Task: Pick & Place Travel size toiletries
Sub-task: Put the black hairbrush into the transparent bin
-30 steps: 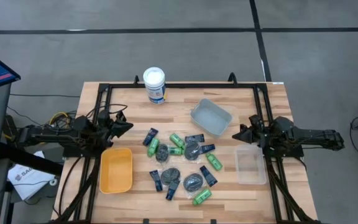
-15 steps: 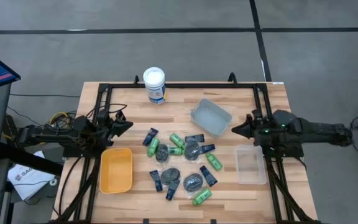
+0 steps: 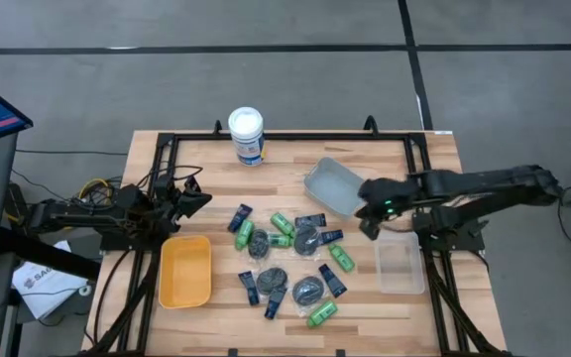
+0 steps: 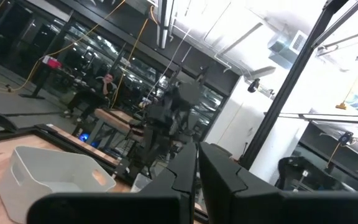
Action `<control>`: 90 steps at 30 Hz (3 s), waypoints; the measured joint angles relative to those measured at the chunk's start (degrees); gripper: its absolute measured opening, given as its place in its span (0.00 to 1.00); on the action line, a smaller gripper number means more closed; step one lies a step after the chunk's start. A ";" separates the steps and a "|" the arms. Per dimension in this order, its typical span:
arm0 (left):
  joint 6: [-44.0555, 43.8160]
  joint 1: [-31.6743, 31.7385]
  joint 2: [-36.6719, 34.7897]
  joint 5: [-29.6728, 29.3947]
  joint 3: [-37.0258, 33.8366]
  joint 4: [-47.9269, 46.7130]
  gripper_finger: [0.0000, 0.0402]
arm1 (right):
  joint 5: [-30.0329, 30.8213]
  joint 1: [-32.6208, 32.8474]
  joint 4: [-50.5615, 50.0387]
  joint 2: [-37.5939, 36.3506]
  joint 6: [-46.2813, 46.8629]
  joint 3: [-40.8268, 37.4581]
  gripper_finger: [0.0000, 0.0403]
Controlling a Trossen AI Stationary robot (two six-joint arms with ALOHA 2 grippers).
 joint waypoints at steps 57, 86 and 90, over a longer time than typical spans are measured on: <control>0.04 0.00 3.10 -0.02 0.02 2.12 0.04 | -15.30 -13.18 -4.95 50.96 -57.77 40.34 0.56; -0.02 -0.01 2.99 0.18 0.01 2.40 0.04 | -19.62 -13.92 -4.08 58.72 -58.27 40.33 0.45; -0.02 0.00 2.98 0.16 0.02 2.44 0.04 | -19.68 -14.20 -3.76 59.32 -58.27 40.57 0.45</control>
